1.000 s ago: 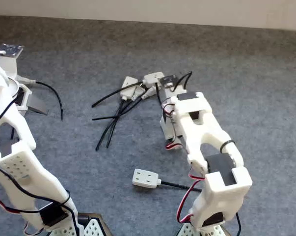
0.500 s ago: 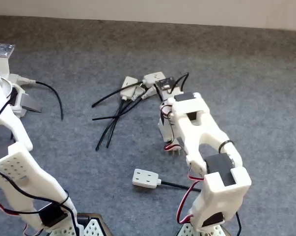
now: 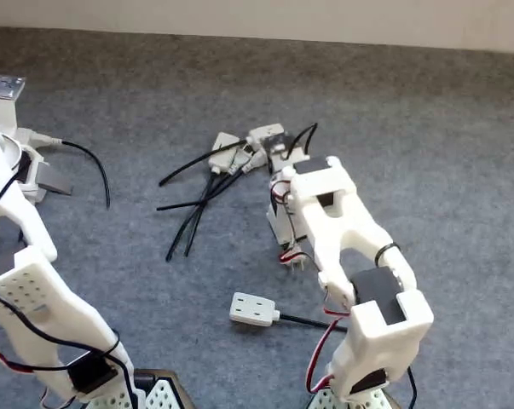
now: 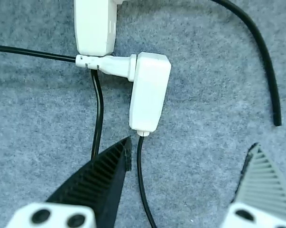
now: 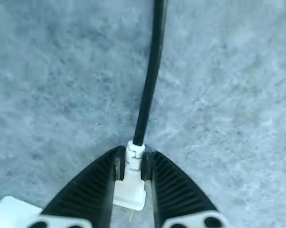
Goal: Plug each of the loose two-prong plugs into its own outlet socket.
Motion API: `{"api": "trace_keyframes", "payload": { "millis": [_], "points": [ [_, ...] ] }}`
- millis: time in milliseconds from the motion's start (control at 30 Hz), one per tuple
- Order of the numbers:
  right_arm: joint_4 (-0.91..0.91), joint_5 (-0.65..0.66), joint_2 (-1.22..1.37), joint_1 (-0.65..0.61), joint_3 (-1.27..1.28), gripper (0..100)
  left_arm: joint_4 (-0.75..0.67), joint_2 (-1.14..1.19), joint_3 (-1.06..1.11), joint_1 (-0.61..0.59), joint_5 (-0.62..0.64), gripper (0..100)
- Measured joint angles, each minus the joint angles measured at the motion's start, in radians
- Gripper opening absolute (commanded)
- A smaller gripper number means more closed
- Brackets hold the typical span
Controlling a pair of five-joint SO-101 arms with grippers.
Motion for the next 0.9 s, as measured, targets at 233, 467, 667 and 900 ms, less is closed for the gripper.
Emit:
{"api": "trace_keyframes", "payload": {
  "millis": [233, 467, 667, 900],
  "points": [
    [0.018, 0.000, -0.407, -0.029, 0.020, 0.5, 0.173, -0.037, -0.180, 0.077, -0.002, 41],
    [-0.161, 0.000, -0.781, -0.100, 0.307, 0.5, 0.311, -0.265, -0.331, 0.282, 0.158, 46],
    [-0.318, -0.038, -0.937, -0.103, 0.540, 0.5, 0.322, -0.594, -0.169, 0.471, 0.218, 46],
    [-0.255, -0.130, -0.931, -0.152, 0.535, 0.5, 0.222, -1.099, 0.230, 0.692, 0.236, 46]
  ]
}}
